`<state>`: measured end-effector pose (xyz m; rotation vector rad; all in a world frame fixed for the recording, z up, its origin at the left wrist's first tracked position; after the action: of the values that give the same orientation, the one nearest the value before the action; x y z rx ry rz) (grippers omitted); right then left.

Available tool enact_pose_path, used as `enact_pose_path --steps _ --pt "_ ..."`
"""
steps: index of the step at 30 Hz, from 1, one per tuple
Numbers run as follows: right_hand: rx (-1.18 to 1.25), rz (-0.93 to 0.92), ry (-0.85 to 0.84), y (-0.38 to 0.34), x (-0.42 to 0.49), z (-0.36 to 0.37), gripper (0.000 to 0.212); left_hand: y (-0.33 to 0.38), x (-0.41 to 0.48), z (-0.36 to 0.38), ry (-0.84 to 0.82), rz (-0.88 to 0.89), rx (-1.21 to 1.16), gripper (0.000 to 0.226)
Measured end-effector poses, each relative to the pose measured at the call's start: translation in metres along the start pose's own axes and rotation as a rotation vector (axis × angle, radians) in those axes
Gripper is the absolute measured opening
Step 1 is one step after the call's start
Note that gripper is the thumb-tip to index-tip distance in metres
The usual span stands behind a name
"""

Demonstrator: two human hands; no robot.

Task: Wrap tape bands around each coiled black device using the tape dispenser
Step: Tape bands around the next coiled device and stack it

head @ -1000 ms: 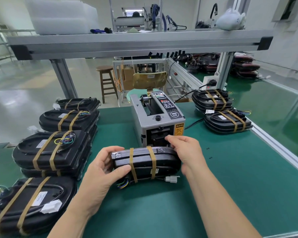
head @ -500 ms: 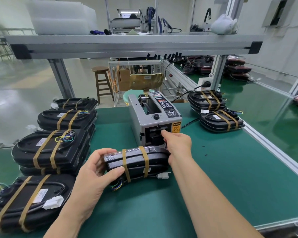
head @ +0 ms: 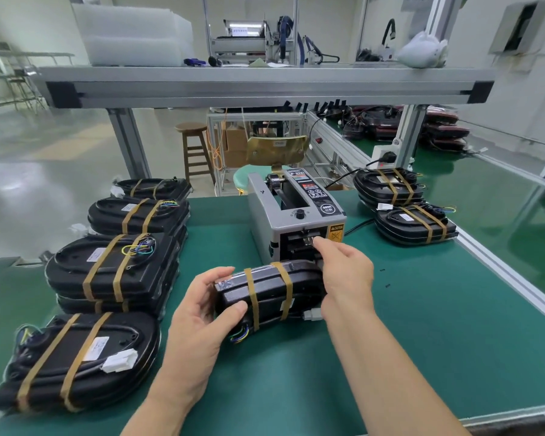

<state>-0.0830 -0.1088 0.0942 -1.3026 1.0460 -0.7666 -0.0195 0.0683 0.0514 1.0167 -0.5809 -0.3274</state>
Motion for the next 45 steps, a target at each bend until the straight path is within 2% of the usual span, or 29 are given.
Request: enact_pose_path --steps 1,5,10,13,26,30,34,40,43,45 --pt "0.012 -0.056 -0.013 -0.002 -0.014 0.001 0.02 -0.001 0.0 0.003 0.014 0.006 -0.014 0.052" --pt "0.042 -0.202 -0.087 0.0 -0.078 0.017 0.004 -0.002 -0.001 0.01 0.05 0.014 -0.059 0.044" --pt "-0.087 -0.32 -0.111 0.032 -0.1 0.039 0.021 0.002 -0.004 0.008 0.048 -0.024 -0.066 0.041" --pt "-0.158 -0.374 -0.074 0.035 -0.097 0.043 0.022 0.003 -0.005 0.007 0.038 -0.02 -0.06 0.041" --pt "-0.249 -0.422 -0.053 0.034 -0.091 0.047 0.03 0.0 -0.002 0.003 0.022 -0.044 -0.099 0.044" --pt "-0.284 -0.445 -0.046 0.035 -0.091 0.047 0.032 0.003 0.0 0.005 0.035 -0.061 -0.231 0.027" --pt "-0.282 -0.452 -0.058 0.037 -0.091 0.046 0.025 0.002 0.003 0.01 0.111 -0.049 -0.162 0.017" --pt "-0.313 -0.462 -0.068 0.038 -0.088 0.042 0.016 0.001 0.006 0.014 0.164 -0.024 -0.079 0.014" --pt "-0.267 -0.472 0.002 0.034 -0.084 0.035 0.008 0.004 0.007 0.014 0.186 0.013 -0.013 0.015" --pt "-0.274 -0.498 0.079 0.031 -0.074 0.026 0.014 0.005 0.009 0.014 0.183 0.025 0.006 0.016"
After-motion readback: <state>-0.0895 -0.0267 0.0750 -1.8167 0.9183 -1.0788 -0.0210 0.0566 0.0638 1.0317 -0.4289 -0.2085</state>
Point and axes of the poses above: each hand's wrist, its own x-axis towards the middle knuckle, its own z-axis out of the palm, y = z × x, the point moved 1 cm from there along x, towards the middle knuckle, and after that the axes turned 15 degrees about -x, right-handed, at the moved point
